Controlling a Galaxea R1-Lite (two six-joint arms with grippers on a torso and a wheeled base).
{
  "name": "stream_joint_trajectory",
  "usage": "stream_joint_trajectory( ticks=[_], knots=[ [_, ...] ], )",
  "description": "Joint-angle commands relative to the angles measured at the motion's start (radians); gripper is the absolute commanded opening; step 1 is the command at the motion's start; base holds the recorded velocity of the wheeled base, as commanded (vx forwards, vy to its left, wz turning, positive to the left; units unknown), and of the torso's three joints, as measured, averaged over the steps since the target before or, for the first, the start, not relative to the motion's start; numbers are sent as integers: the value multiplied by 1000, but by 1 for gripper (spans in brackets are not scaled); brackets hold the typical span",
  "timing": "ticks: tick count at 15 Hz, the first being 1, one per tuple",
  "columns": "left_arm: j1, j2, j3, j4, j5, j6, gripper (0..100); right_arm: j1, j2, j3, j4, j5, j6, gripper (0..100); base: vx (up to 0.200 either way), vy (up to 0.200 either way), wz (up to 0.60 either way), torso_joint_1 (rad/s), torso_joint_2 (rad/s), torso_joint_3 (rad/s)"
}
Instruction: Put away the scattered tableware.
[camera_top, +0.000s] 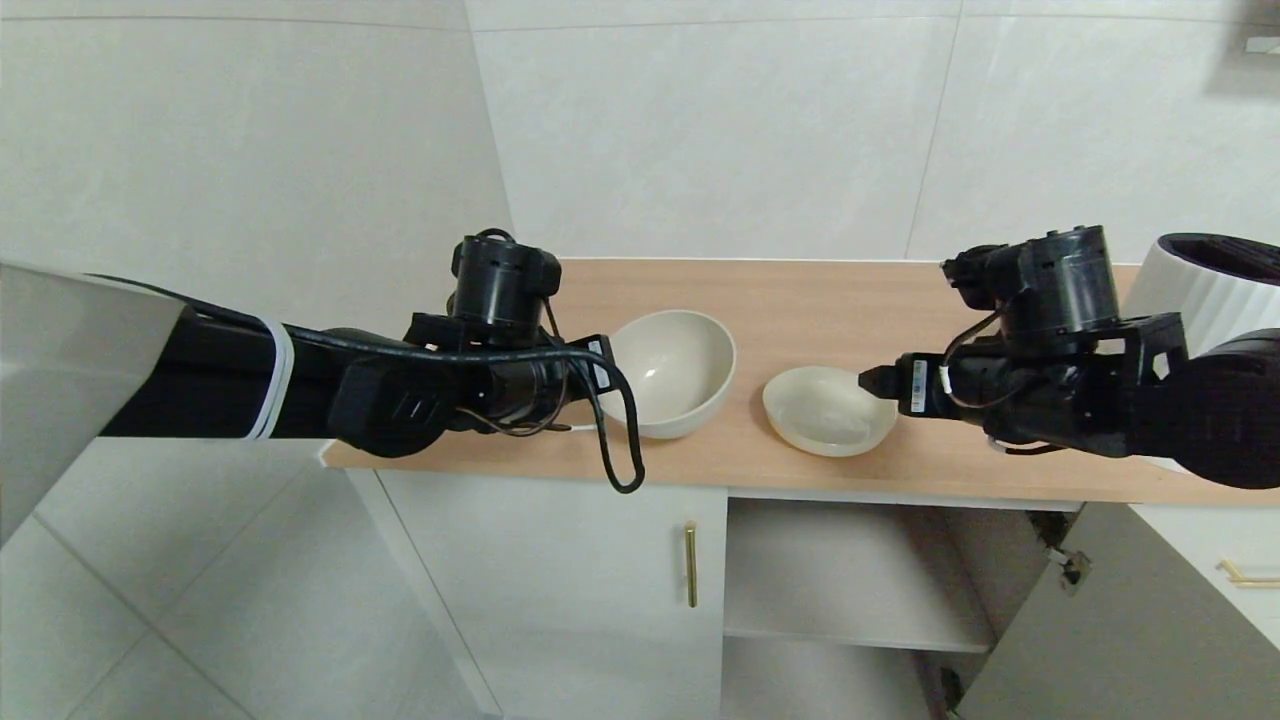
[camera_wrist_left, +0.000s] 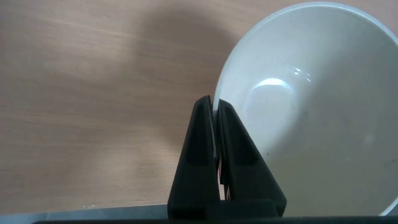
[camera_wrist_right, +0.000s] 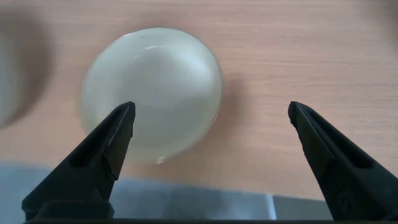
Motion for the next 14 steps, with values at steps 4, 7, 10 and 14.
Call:
stream_joint_trajectory(
  ticks=[4, 7, 10, 14],
  knots=[
    [0, -22, 3, -1, 0, -2, 0, 20, 99, -42, 0, -31, 24, 100, 0, 0, 0, 0, 0, 0],
    [0, -22, 3, -1, 0, -2, 0, 18, 122, -45, -3, -34, 32, 100, 0, 0, 0, 0, 0, 0],
    [0, -24, 3, -1, 2, -2, 0, 0, 165, -69, -1, -52, 46, 100, 0, 0, 0, 0, 0, 0],
    [0, -22, 3, -1, 2, -2, 0, -14, 208, -82, -3, -54, 46, 100, 0, 0, 0, 0, 0, 0]
  ],
)
